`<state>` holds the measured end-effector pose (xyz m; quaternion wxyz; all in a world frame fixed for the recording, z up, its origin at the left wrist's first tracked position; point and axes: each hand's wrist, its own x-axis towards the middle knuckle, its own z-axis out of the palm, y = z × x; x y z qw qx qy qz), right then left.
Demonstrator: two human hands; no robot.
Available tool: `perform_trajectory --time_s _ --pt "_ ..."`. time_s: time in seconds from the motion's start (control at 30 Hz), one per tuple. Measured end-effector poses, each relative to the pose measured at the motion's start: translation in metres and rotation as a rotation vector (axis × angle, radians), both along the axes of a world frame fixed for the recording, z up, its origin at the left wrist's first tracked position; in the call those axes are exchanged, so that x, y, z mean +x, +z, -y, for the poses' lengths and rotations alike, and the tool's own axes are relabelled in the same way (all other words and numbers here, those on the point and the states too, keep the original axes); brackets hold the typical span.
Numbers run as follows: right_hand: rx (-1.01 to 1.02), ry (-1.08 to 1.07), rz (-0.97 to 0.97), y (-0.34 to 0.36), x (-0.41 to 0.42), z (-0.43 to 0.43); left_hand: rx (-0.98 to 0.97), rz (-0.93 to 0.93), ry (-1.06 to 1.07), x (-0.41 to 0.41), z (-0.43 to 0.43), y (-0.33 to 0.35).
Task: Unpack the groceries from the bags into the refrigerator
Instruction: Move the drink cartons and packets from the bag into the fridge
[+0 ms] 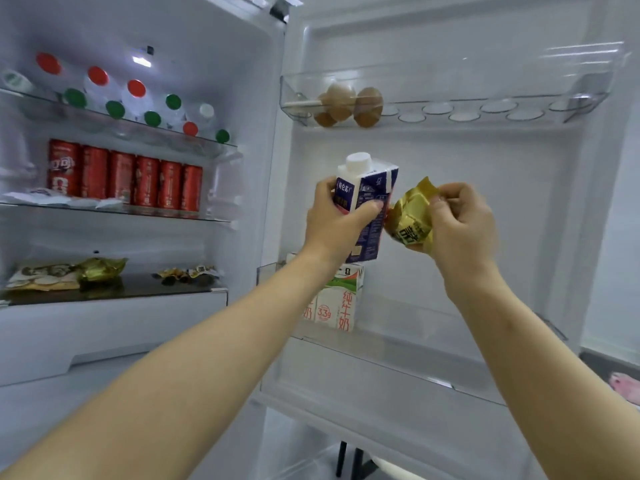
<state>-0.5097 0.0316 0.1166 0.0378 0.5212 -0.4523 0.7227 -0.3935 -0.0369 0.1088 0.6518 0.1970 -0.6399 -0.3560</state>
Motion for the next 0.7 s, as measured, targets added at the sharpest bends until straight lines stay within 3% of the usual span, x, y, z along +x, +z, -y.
perform_trajectory --time_s 0.1,0.3,0.47,0.6,0.7 --pt "0.104 0.09 0.157 -0.006 -0.021 0.001 0.05 0.055 -0.08 -0.016 0.009 -0.008" --pt "0.318 0.131 0.374 -0.03 -0.048 0.013 -0.149 0.347 0.056 -0.033 0.025 -0.028" --pt "0.494 0.11 0.34 -0.032 -0.058 0.019 -0.166 0.558 0.218 -0.044 0.038 -0.032" --pt "0.523 0.069 0.305 -0.036 -0.063 0.023 -0.163 0.764 0.457 -0.05 0.046 -0.036" --pt "0.529 0.058 0.294 -0.037 -0.065 0.026 -0.088 0.929 0.513 -0.053 0.046 -0.036"
